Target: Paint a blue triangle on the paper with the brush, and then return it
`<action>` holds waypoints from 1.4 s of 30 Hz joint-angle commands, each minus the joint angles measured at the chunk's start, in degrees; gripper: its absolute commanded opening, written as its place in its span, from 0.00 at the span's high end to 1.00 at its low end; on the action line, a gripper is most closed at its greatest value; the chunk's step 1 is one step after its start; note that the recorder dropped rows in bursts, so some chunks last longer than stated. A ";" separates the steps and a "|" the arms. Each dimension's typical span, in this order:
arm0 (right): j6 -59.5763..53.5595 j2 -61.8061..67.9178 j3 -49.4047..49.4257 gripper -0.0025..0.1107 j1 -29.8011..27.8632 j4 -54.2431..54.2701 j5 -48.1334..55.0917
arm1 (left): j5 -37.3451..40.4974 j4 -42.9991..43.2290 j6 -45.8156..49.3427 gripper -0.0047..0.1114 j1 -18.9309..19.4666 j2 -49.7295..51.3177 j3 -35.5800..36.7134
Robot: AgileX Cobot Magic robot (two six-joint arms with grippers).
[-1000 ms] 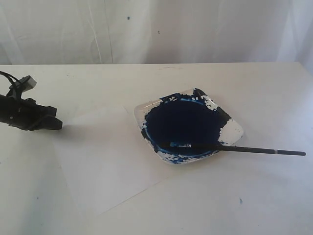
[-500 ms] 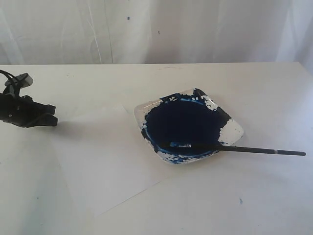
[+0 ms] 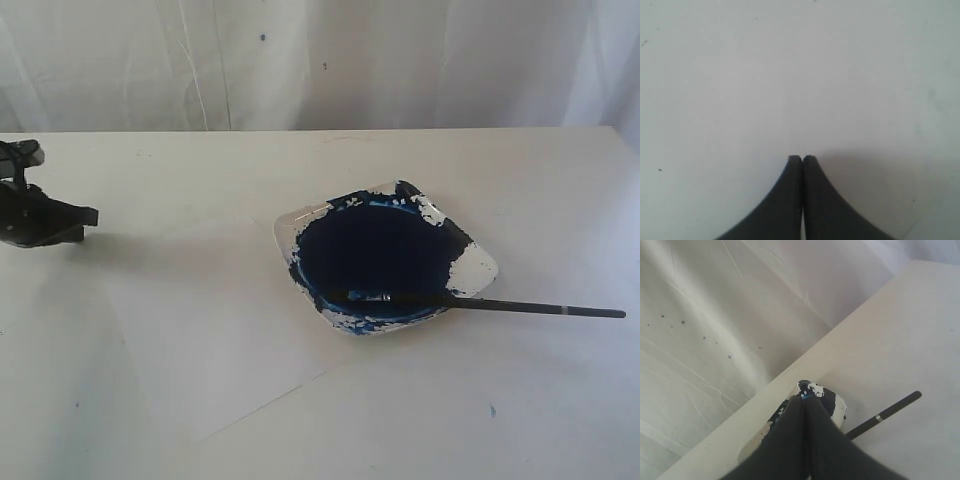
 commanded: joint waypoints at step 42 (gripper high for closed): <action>25.45 76.96 -10.22 0.98 5.72 -29.98 -42.32 | 28.31 -1.78 1.10 0.96 0.03 -0.38 -1.21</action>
